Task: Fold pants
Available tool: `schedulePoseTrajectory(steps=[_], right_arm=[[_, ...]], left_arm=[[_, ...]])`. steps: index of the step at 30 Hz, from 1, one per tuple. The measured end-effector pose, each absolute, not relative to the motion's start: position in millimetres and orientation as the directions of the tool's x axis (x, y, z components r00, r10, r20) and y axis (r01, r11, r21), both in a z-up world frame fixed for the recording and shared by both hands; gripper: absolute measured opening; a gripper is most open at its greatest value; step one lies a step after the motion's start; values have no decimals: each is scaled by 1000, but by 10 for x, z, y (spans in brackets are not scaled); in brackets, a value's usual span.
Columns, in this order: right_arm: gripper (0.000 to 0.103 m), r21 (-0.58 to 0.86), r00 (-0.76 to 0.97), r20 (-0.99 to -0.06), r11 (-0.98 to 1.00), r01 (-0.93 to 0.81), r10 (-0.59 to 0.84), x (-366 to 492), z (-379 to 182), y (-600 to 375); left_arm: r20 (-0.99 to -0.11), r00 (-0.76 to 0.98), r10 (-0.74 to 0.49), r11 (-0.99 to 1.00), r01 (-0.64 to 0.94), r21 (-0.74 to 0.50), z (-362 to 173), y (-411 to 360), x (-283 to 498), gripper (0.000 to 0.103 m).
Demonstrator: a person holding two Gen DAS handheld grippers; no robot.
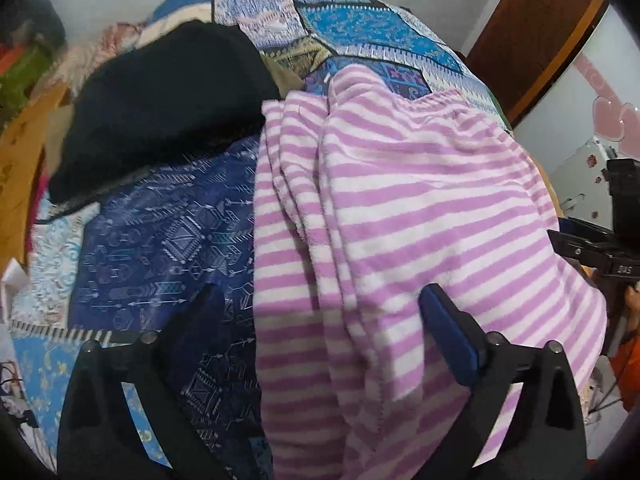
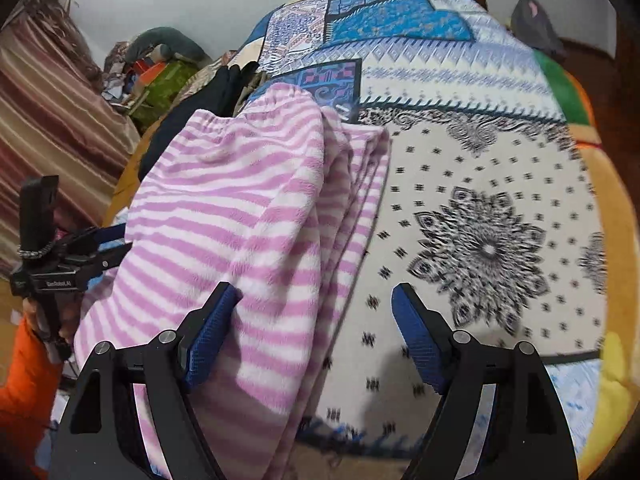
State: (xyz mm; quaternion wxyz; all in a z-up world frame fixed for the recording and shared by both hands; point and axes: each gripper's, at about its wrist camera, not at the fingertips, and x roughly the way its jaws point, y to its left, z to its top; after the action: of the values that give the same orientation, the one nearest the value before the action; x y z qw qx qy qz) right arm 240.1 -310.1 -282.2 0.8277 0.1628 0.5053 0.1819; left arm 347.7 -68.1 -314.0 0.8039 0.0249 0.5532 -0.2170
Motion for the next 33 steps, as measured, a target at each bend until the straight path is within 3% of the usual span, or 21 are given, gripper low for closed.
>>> schedulePoseTrajectory(steps=[10, 16, 19, 21, 24, 26, 33], right_arm=[[84, 511, 363, -760, 841, -179, 539, 2652, -2875, -3007], [83, 511, 341, -760, 833, -213, 554, 2754, -2872, -2854], [76, 507, 343, -755, 829, -238, 560, 2759, -2844, -2809], [61, 519, 341, -744, 818, -248, 575, 2765, -2824, -2813], [39, 524, 342, -733, 809, -266, 588, 2760, -2775, -2786], [34, 483, 363, -743, 826, -290, 562, 2731, -2707, -2732], [28, 441, 434, -713, 834, -332, 550, 2773, -2374, -2650]], left_arm=[[-859, 141, -492, 834, 359, -419, -3300, -710, 3842, 100], [-867, 133, -480, 831, 387, -400, -3339, -944, 3979, 99], [-854, 130, -503, 812, 411, -415, -3285, -1024, 3985, 77], [-852, 143, -503, 805, 436, -402, -3213, -1088, 3959, 60], [-866, 196, -460, 816, 478, -325, -3111, -1215, 3878, 48], [-870, 235, -432, 823, 499, -274, -3036, -1280, 3833, 39], [-843, 339, -417, 830, 519, -202, -2638, -1266, 3684, 32]])
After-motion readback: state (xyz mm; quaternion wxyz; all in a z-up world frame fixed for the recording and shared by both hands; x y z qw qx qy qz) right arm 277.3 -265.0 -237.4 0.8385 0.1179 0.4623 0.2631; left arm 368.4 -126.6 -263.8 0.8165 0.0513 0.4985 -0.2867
